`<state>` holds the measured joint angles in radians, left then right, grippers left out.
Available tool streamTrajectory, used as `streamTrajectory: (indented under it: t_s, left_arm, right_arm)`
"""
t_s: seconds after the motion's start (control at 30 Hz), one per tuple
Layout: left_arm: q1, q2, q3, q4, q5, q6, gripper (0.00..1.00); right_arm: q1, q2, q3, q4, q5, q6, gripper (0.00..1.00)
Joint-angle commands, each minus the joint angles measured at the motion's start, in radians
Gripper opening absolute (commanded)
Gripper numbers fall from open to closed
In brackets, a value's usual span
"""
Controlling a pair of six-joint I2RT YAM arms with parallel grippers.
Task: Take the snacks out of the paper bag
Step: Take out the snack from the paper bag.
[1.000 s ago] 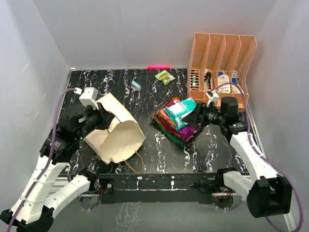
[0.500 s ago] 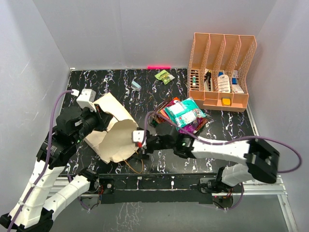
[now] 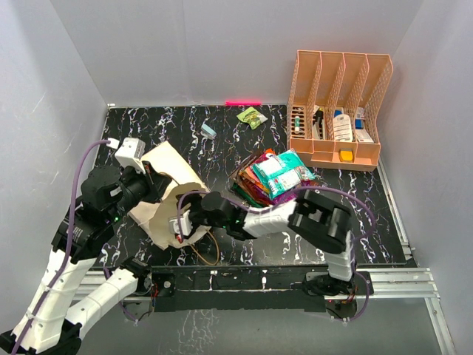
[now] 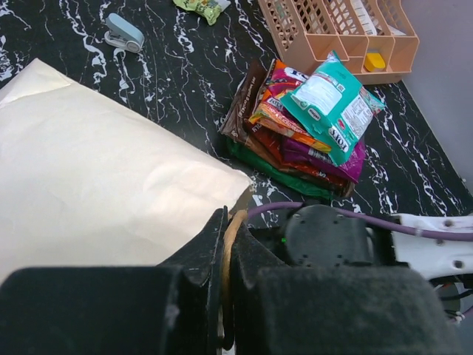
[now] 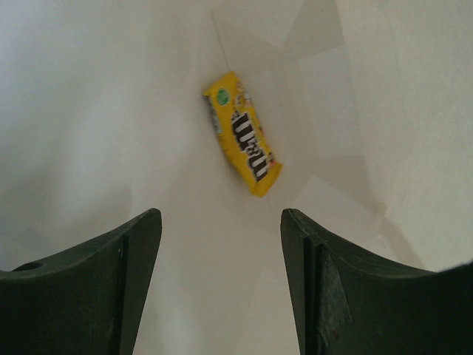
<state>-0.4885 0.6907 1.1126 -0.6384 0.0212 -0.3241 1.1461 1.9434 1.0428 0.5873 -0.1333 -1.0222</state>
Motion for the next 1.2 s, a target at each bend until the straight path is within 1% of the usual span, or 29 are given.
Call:
streamTrajectory:
  t_s: [0.0, 0.17, 0.27, 0.5, 0.57, 0.7, 0.87, 0.93, 0.97, 1.0, 1.03, 1.17]
  left_arm:
    - [-0.004, 0.001, 0.046, 0.006, 0.05, 0.034, 0.0]
    - [-0.004, -0.002, 0.052, 0.009, 0.088, 0.057, 0.0]
    - [-0.004, 0.0, 0.055, 0.005, 0.105, 0.068, 0.0]
    - [-0.004, 0.01, 0.068, 0.009, 0.14, 0.08, 0.0]
    - [-0.004, 0.014, 0.067, 0.016, 0.156, 0.077, 0.0]
    - [-0.004, 0.025, 0.062, 0.031, 0.196, 0.063, 0.0]
    - [-0.004, 0.032, 0.061, 0.035, 0.2, 0.04, 0.0]
    - [-0.004, 0.038, 0.06, 0.037, 0.199, 0.023, 0.0]
    - [-0.004, 0.04, 0.061, 0.036, 0.201, 0.014, 0.0]
    - [-0.004, 0.043, 0.062, 0.034, 0.202, 0.008, 0.0]
    - [-0.004, 0.045, 0.064, 0.03, 0.201, 0.001, 0.0]
    - [-0.004, 0.039, 0.065, 0.003, 0.147, -0.014, 0.0]
  right_arm:
    - [-0.001, 0.112, 0.144, 0.145, 0.05, -0.291, 0.68]
    - [-0.036, 0.246, 0.289, 0.14, 0.004, -0.326, 0.68]
    - [-0.057, 0.326, 0.36, 0.129, -0.01, -0.385, 0.68]
    - [-0.084, 0.459, 0.523, 0.028, 0.003, -0.493, 0.69]
    - [-0.091, 0.485, 0.562, 0.002, -0.002, -0.504, 0.7]
    - [-0.095, 0.565, 0.651, 0.005, 0.021, -0.523, 0.71]
    - [-0.099, 0.65, 0.756, 0.009, -0.014, -0.534, 0.7]
    - [-0.097, 0.69, 0.827, -0.012, -0.013, -0.534, 0.65]
    - [-0.096, 0.712, 0.867, -0.015, -0.005, -0.523, 0.55]
    - [-0.097, 0.734, 0.901, 0.001, 0.004, -0.501, 0.4]
    - [-0.098, 0.746, 0.922, 0.03, 0.008, -0.48, 0.31]
    - [-0.098, 0.746, 0.943, 0.064, 0.069, -0.427, 0.21]
